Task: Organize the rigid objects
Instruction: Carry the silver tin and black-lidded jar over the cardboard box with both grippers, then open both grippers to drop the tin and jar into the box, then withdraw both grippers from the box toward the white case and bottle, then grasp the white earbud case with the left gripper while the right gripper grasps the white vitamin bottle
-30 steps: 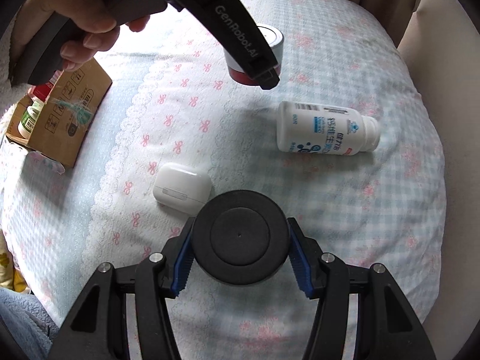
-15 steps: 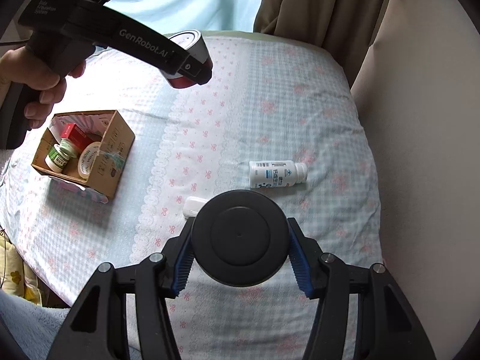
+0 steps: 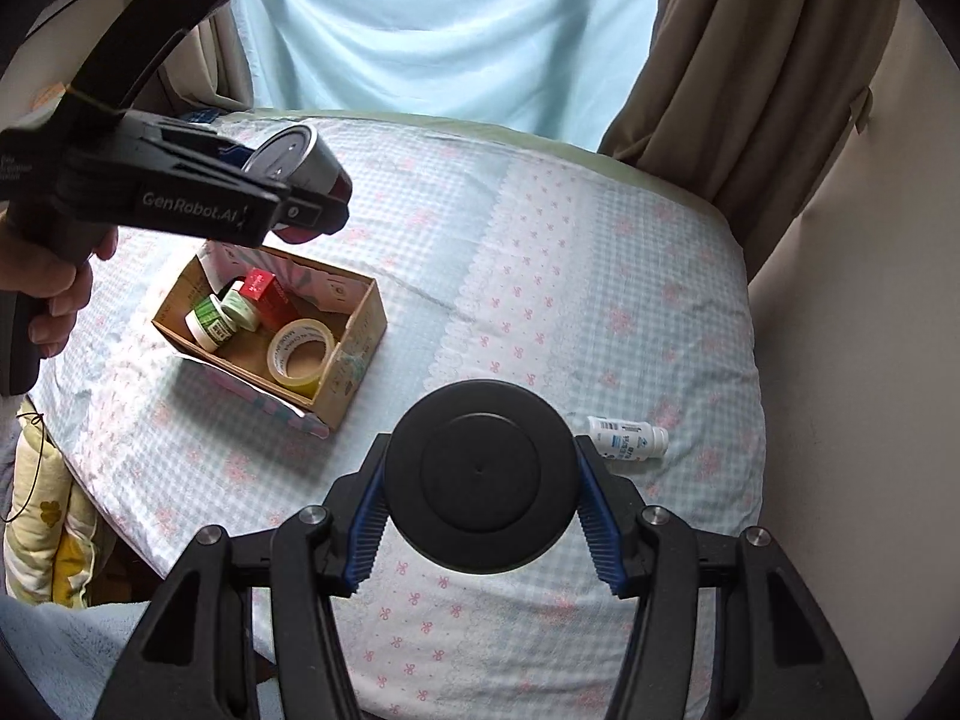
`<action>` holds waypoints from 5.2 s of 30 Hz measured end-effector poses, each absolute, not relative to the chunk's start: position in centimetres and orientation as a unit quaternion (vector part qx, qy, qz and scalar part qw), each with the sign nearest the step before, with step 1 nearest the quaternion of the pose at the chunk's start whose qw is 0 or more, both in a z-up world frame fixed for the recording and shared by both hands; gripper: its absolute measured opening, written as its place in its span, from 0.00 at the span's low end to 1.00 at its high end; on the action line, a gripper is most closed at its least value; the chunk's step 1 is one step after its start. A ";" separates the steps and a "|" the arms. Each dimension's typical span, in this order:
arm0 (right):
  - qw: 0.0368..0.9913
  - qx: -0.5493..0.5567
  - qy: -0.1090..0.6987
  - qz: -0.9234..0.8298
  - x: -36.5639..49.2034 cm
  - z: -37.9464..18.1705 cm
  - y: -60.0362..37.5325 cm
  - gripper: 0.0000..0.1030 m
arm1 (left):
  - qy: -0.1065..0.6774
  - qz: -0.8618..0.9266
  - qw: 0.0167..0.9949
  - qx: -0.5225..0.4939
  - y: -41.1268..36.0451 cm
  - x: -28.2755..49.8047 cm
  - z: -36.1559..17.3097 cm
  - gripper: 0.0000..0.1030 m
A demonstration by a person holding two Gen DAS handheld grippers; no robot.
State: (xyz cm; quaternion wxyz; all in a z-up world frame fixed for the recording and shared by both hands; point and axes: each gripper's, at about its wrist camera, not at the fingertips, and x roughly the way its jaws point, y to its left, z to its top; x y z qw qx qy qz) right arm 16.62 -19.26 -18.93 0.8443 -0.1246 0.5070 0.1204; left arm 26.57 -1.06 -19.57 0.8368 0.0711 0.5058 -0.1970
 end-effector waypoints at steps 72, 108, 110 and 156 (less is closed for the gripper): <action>0.696 0.032 0.712 0.083 30.8 -42.1 0.9 1.00 | 0.662 -0.185 0.726 0.015 18.4 30.4 -40.9 1.00; 0.749 0.118 0.650 -0.048 16.8 -26.3 -7.6 1.00 | 0.614 -0.200 0.763 0.021 17.7 19.3 -28.4 1.00; 0.746 0.138 0.648 -0.061 15.6 -25.9 -9.9 1.00 | 0.612 -0.204 0.764 0.019 16.3 18.7 -28.1 1.00; 0.607 -0.482 0.519 0.361 29.7 -44.4 -35.2 0.87 | 0.648 -0.052 0.758 -0.064 -20.8 25.1 -49.8 0.93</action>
